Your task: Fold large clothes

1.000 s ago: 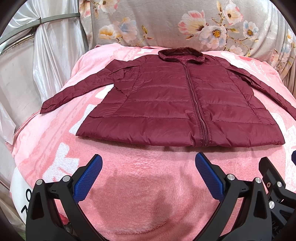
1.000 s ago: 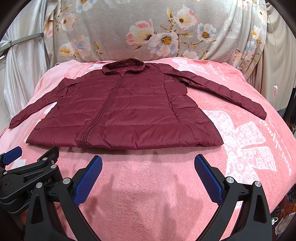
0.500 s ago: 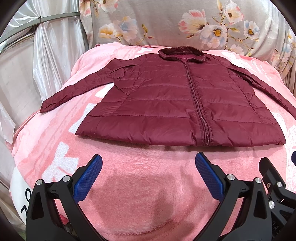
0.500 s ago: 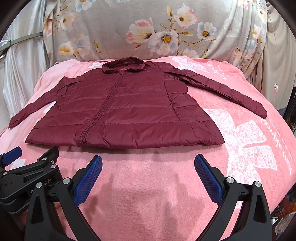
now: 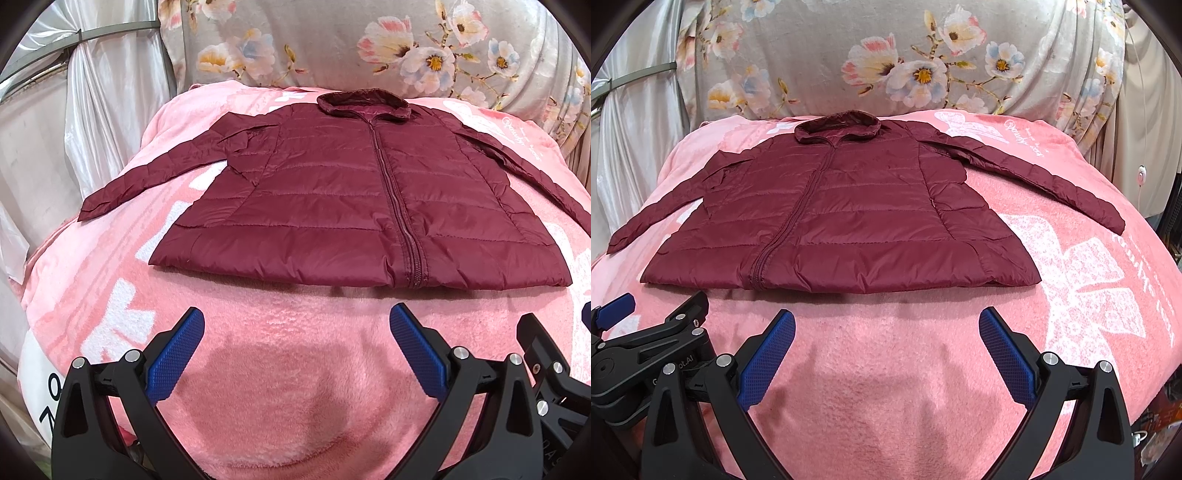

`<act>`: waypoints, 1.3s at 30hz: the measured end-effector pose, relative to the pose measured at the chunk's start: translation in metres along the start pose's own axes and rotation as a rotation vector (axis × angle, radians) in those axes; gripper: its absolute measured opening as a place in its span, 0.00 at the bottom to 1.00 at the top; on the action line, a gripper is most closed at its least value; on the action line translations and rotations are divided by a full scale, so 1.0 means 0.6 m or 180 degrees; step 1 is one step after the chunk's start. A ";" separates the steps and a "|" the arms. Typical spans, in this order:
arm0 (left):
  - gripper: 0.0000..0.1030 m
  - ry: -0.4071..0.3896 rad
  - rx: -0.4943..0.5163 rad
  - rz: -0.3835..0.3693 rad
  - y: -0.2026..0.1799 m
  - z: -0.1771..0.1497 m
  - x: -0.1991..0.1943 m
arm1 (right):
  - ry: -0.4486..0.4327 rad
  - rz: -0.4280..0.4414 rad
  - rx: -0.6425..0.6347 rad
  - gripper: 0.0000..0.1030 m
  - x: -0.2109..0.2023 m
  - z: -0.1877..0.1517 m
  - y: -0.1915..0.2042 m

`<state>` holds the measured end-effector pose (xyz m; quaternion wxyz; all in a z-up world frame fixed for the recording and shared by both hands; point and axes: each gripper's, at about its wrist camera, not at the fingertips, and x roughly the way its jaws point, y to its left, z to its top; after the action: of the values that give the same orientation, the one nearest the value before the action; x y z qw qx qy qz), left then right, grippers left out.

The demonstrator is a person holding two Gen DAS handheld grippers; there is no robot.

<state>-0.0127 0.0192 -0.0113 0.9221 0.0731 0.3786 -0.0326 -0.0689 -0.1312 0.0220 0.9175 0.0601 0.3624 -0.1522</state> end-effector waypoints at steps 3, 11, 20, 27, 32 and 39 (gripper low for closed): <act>0.95 0.0007 0.0000 -0.0001 0.001 -0.004 0.001 | 0.0004 -0.0001 0.0001 0.95 0.001 0.000 0.000; 0.95 0.0024 0.0000 0.0002 0.000 -0.002 0.005 | 0.0012 0.0012 0.0005 0.95 0.005 -0.001 0.002; 0.95 0.0096 0.0000 0.0001 -0.001 0.007 0.020 | 0.0070 0.0063 -0.0001 0.95 0.014 -0.014 0.006; 0.95 0.0217 -0.0088 0.0007 0.027 0.024 0.051 | 0.0097 0.0165 0.0166 0.95 0.045 0.017 -0.048; 0.95 0.0263 -0.0253 0.0145 0.079 0.041 0.079 | 0.0085 -0.0153 0.0531 0.95 0.083 0.069 -0.171; 0.95 0.0283 -0.0491 0.0438 0.157 0.071 0.117 | 0.0067 -0.0497 0.1275 0.95 0.127 0.124 -0.378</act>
<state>0.0780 0.1049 -0.0204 0.9074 0.0291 0.4145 0.0632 -0.0412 -0.3801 0.0243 0.8689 0.2145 0.3380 -0.2912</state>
